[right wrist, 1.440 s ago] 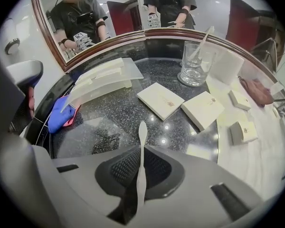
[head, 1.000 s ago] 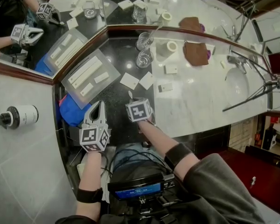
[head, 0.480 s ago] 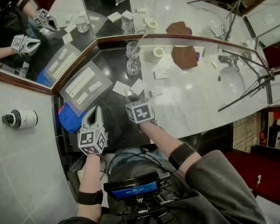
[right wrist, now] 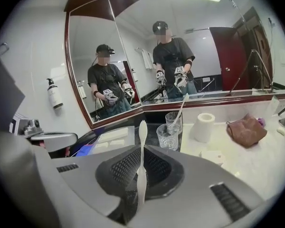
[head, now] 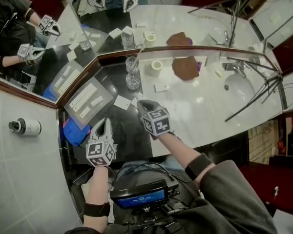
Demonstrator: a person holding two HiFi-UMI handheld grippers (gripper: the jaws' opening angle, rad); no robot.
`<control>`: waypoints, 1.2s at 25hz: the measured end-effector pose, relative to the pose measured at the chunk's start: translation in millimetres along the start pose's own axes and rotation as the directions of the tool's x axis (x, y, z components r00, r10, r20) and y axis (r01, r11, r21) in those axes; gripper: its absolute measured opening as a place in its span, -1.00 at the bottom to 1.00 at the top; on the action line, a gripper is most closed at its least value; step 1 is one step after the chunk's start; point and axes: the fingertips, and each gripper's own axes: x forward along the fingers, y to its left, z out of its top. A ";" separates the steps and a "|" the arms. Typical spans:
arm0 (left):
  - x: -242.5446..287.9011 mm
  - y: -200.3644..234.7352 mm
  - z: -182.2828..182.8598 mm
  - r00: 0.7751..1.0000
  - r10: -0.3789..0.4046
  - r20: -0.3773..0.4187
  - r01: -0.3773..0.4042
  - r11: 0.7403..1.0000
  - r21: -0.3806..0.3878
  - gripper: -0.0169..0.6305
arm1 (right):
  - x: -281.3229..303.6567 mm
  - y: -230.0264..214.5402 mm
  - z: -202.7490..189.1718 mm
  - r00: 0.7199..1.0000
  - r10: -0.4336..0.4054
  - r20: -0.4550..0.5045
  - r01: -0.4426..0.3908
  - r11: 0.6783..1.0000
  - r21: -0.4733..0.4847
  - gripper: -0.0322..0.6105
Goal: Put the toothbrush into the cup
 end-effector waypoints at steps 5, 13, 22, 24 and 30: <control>5.0 -31.0 4.8 1.000 -0.008 0.006 0.008 1.000 -0.006 -0.94 | -39.1 -26.0 19.9 0.992 0.036 0.125 -0.033 0.999 -0.021 -0.78; 16.8 -83.4 7.1 1.000 -0.022 0.008 0.022 1.000 -0.004 -0.94 | -94.1 -75.5 34.4 0.962 0.075 0.261 -0.067 0.997 -0.039 -0.78; 31.9 -104.8 10.0 1.000 -0.024 -0.010 0.024 1.000 0.018 -0.94 | -101.7 -96.2 43.5 0.934 0.118 0.338 -0.117 0.993 -0.023 -0.78; 37.8 -104.1 12.0 1.000 -0.024 -0.014 0.024 0.999 0.023 -0.94 | -93.8 -97.1 52.6 0.926 0.129 0.354 -0.129 0.991 -0.024 -0.78; 63.7 -93.7 15.8 1.000 -0.024 -0.018 0.024 0.999 0.029 -0.94 | -56.9 -95.2 98.0 0.884 0.183 0.431 -0.181 0.982 -0.045 -0.78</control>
